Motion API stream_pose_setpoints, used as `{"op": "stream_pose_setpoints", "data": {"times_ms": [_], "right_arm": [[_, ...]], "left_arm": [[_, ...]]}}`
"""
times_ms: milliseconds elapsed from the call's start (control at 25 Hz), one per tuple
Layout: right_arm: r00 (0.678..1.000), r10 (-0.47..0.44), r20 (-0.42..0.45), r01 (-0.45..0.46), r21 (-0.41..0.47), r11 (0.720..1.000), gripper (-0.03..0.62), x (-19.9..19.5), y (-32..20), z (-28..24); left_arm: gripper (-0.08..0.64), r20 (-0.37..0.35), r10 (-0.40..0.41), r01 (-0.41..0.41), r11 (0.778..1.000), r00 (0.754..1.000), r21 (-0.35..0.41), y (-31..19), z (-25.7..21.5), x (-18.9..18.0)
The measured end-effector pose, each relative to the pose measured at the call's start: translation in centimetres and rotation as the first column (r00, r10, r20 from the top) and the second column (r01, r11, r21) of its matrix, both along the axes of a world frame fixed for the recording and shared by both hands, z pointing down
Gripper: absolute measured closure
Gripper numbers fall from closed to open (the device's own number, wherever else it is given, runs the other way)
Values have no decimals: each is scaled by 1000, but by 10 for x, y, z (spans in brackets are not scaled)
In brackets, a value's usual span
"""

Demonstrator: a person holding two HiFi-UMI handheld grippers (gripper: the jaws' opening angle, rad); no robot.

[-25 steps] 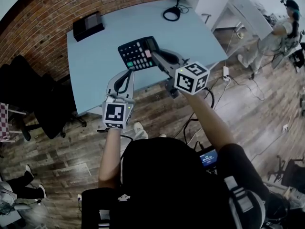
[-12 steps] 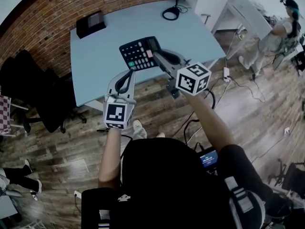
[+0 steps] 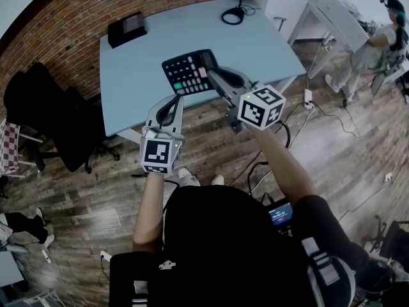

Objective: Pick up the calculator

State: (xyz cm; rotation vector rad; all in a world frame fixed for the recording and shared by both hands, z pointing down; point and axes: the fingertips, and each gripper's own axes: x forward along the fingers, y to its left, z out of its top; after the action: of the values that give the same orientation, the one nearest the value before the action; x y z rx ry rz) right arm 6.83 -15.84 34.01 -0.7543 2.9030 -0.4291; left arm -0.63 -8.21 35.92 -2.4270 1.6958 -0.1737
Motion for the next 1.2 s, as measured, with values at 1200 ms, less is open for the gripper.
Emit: {"op": "stream_pose_setpoints", "data": {"times_ms": [1200], "right_arm": [[997,73,-9,-73,15,997,538,-62,75,-1]], "left_arm": [[551,-47,78,-79,997,996,-22,64,5,-73]]}}
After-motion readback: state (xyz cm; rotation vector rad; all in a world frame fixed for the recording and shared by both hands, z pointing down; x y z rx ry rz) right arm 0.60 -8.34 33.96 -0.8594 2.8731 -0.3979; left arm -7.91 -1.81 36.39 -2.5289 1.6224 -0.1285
